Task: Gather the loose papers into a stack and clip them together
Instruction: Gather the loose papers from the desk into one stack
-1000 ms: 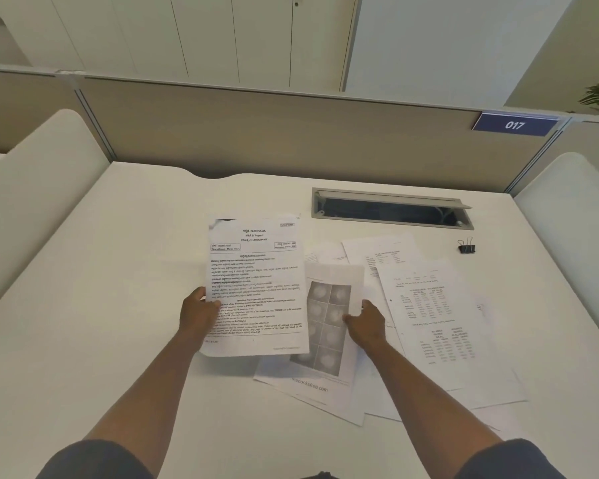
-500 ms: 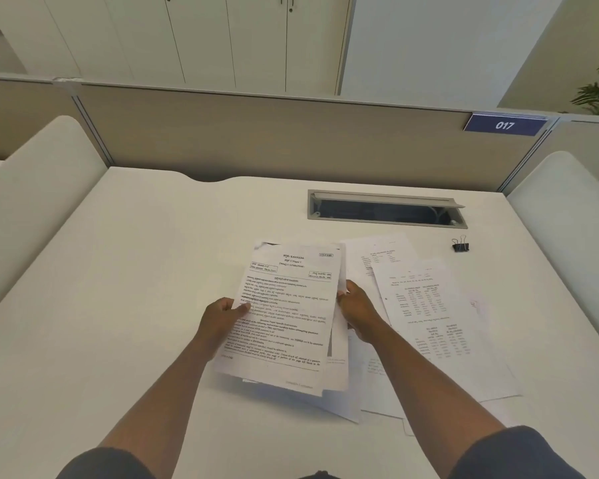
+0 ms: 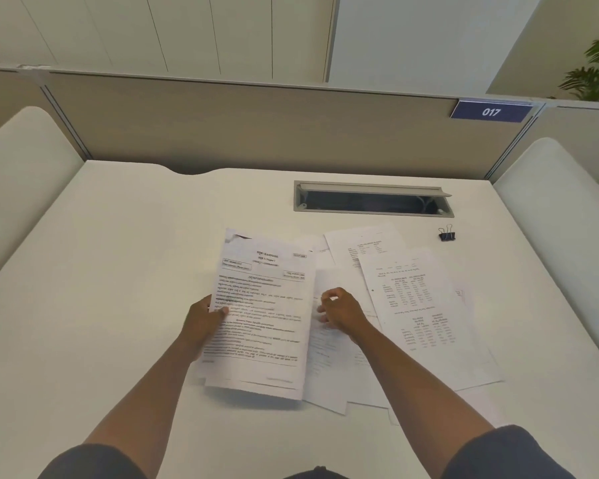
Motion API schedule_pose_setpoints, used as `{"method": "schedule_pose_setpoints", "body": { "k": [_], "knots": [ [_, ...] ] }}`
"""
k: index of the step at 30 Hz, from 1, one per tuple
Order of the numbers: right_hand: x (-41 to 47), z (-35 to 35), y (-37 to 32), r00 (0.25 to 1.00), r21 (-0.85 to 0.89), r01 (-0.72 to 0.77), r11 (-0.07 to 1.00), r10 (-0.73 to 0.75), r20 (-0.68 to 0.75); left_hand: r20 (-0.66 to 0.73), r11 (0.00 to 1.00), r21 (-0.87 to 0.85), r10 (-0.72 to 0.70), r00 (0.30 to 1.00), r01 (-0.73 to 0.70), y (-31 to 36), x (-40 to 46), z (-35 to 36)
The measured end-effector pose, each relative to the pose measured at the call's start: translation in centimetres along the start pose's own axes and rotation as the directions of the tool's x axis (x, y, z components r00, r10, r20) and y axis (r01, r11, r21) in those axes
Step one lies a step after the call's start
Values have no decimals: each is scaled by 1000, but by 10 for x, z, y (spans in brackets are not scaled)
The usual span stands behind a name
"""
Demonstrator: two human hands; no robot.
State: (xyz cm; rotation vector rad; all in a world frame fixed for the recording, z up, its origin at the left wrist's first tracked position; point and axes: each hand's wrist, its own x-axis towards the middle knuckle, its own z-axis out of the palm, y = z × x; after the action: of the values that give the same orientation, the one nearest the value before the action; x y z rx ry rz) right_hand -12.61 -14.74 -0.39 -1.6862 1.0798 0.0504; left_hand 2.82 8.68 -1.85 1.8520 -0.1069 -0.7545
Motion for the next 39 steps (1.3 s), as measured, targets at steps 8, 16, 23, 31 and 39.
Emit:
{"method": "schedule_pose_setpoints", "body": {
  "k": [8,16,23,31,39],
  "knots": [
    [-14,-4,32,950,-632,-179,754,-33,-310,-151,1000,-9,27,988,-28,-4,6,-18],
    [-5,9,28,940,-595,-247,765,40,-339,-179,997,-63,21,984,-33,-8,-5,-16],
    [-6,4,29,896,-307,-320,896,181,-406,-173,995,-93,10,985,-26,-5,-21,-5],
    [1,-8,35,979,140,-136,981,155,-132,-149,997,-83,-18,989,5,8,-29,16],
    [2,-34,26,996,218,-30,975,9,94,-76,995,-86,-52,996,45,13,-38,48]
  ]
}}
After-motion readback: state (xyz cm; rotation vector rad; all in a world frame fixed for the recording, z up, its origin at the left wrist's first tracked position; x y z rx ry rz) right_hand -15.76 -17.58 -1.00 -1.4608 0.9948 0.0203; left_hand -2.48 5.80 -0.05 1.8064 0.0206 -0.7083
